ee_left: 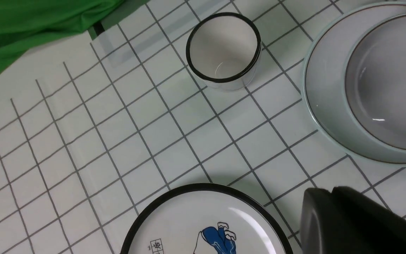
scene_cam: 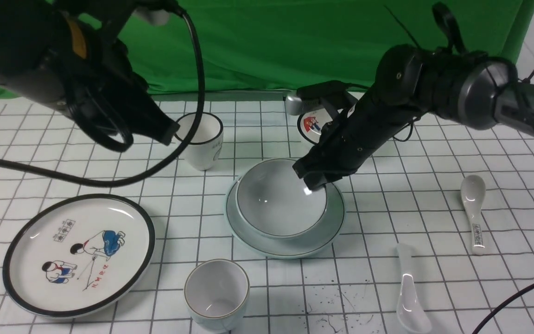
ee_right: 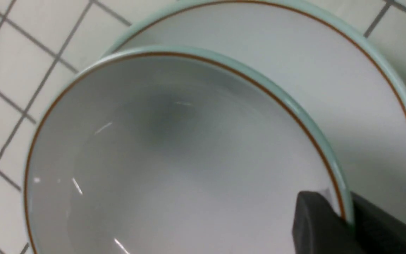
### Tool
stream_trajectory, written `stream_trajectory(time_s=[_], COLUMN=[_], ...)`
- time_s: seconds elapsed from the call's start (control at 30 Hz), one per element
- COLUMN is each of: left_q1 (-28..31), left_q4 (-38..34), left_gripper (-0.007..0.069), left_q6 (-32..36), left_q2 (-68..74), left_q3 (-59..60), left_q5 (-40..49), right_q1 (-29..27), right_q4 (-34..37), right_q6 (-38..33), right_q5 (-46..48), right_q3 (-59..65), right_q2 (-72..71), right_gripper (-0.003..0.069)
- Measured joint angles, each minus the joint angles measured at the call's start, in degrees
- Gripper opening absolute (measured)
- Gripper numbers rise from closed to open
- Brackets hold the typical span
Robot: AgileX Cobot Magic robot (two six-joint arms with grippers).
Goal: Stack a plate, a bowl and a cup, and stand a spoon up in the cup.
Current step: Use the right arm to put the blue rice bowl into the blue large plate in the middle
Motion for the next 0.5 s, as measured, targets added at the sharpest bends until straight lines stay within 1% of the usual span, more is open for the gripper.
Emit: stream_trajectory(time_s=[0.17, 0.27, 0.33, 0.37, 0.43, 0.47, 0.5], left_q1=[0.0, 0.0, 0.0, 0.0, 0.0, 0.0, 0.0], left_q4=[-0.4, -0.7, -1.5, -1.6, -3.2, -6.0, -6.4], left_gripper=[-0.0029, -0.0029, -0.0025, -0.0024, -0.0010, 0.0013, 0.0016], left_q6=[0.0, 0.0, 0.0, 0.0, 0.0, 0.0, 0.1], left_q2=[-0.2, -0.2, -0.2, -0.2, -0.2, -0.2, -0.2], left_q3=[1.8, 3.3, 5.1, 5.2, 5.9, 6.3, 6.4], left_q5=[-0.2, -0.7, -0.8, -0.8, -0.7, -0.8, -0.8], right_q1=[0.0, 0.0, -0.1, -0.1, -0.1, -0.1, -0.1], right_q4=[-0.8, -1.3, -2.7, -2.9, -4.8, -7.1, -7.7], right_q6=[0.9, 1.2, 1.8, 1.9, 2.5, 2.7, 2.7], right_q5=[-0.7, -0.7, -0.7, -0.7, -0.4, 0.5, 0.8], right_q3=[0.0, 0.0, 0.0, 0.0, 0.0, 0.0, 0.0], right_q2=[0.2, 0.2, 0.2, 0.2, -0.5, -1.7, -2.2], right_gripper=[0.0077, 0.0116, 0.0239, 0.0239, 0.0338, 0.0399, 0.0410])
